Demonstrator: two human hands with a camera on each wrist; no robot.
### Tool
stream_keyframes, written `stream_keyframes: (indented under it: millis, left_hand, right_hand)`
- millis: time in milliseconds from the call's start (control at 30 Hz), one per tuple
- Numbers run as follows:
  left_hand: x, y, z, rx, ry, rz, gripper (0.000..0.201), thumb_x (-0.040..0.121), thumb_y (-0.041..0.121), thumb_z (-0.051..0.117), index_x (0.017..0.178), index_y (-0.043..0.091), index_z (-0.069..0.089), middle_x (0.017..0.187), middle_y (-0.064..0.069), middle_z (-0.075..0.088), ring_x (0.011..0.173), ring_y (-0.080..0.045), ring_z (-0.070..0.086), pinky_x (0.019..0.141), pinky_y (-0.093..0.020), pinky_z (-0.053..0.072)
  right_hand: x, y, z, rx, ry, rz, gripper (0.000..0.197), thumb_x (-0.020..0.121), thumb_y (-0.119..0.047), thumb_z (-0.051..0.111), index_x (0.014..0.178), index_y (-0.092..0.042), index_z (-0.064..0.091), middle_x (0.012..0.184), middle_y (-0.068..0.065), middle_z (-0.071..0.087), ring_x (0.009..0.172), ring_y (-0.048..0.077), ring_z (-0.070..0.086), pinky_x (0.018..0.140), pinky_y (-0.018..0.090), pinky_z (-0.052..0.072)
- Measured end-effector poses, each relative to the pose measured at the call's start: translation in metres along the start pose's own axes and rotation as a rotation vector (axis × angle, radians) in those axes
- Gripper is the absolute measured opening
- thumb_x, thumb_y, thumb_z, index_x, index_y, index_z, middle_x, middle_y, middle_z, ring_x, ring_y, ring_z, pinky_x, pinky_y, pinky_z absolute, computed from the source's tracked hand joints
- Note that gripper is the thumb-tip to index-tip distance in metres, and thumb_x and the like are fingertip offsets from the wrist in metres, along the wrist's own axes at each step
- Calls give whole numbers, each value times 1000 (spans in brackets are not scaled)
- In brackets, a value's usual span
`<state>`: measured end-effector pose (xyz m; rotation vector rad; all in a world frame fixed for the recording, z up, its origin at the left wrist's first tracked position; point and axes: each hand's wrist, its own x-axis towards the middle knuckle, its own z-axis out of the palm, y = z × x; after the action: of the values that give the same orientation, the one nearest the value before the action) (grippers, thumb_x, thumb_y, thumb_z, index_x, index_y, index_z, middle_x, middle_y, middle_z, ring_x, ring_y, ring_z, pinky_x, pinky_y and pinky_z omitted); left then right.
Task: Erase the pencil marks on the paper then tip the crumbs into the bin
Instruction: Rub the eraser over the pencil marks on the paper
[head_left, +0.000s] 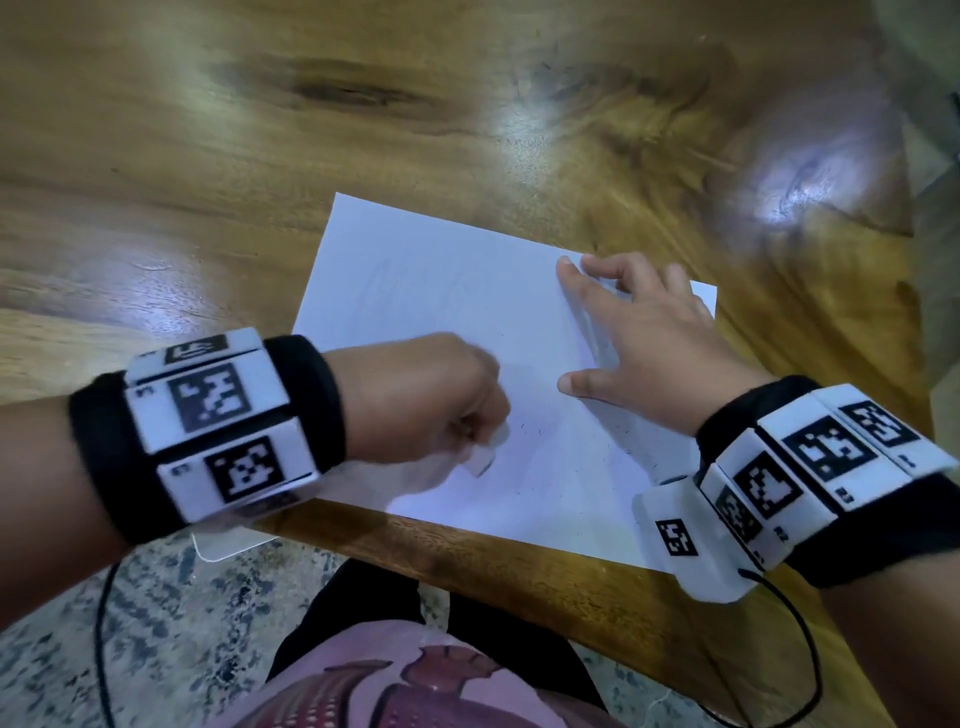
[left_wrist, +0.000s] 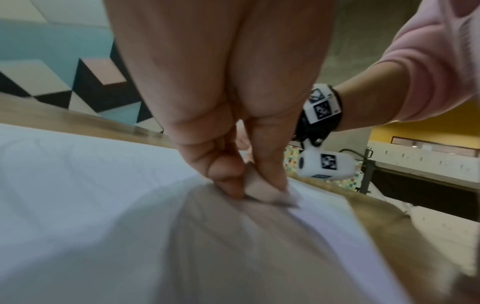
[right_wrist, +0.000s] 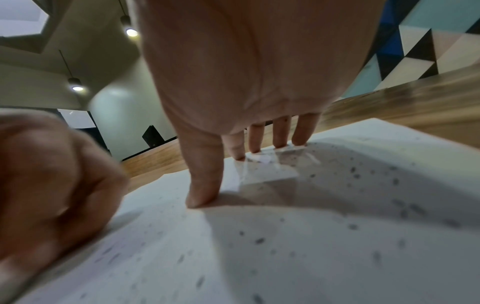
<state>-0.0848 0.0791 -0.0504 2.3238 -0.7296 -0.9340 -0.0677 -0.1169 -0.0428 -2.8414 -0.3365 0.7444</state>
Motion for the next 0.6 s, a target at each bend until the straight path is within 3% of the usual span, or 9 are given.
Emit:
stream_keyframes:
  millis: [100, 133, 200, 300, 400, 500, 600]
  left_hand:
    - [14, 5, -15, 165, 274, 85, 8, 77, 15, 61, 71, 10, 61, 77, 1, 48, 68, -20, 47, 64, -26, 34]
    - [13, 2, -16, 164, 271, 116, 11, 78, 17, 61, 69, 10, 60, 75, 0, 48, 67, -20, 47, 63, -26, 34]
    - [4, -3, -9, 141, 119, 156, 11, 77, 18, 61, 68, 11, 61, 75, 3, 54, 65, -14, 52, 62, -22, 38]
    - [-8, -10, 2, 29, -33, 63, 6, 77, 13, 57, 75, 13, 62, 77, 11, 51, 65, 7, 52, 60, -2, 32]
    - [-8, -11, 3, -118, -55, -73, 10, 84, 21, 52, 81, 27, 60, 67, 13, 51, 62, 2, 48, 54, -1, 34]
    - [-10, -9, 0, -41, -45, -34, 7, 80, 15, 61, 84, 19, 64, 75, 12, 53, 66, -1, 51, 58, -3, 34]
    - [-9, -12, -16, -68, 52, -60, 10, 72, 28, 73, 74, 21, 65, 75, 5, 63, 67, -7, 56, 62, -14, 41]
  right_hand:
    - [0, 0, -1, -4, -3, 2, 92, 76, -48, 66, 146, -38, 6, 146, -13, 13, 127, 15, 14, 107, 33, 19]
    - [0, 0, -1, -2, -6, 2, 92, 76, -48, 66, 146, -38, 6, 146, -14, 13, 127, 15, 14, 107, 33, 18]
    - [0, 0, -1, 2, -11, 0, 93, 76, -47, 66, 146, -38, 7, 146, -14, 13, 127, 15, 14, 107, 33, 18]
    - [0, 0, -2, -4, -3, 8, 93, 75, -47, 67, 146, -37, 9, 145, -14, 14, 126, 15, 15, 107, 32, 18]
    - [1, -5, -5, -12, 9, 5, 91, 72, -43, 69, 144, -40, 15, 144, -14, 14, 123, 15, 18, 103, 29, 19]
    - [6, -16, -7, -35, -2, -67, 88, 71, -35, 66, 143, -42, 17, 146, -14, 14, 122, 17, 20, 101, 27, 20]
    - [12, -29, -6, -51, 4, -70, 90, 72, -49, 65, 145, -37, 15, 147, -13, 15, 125, 18, 17, 104, 31, 19]
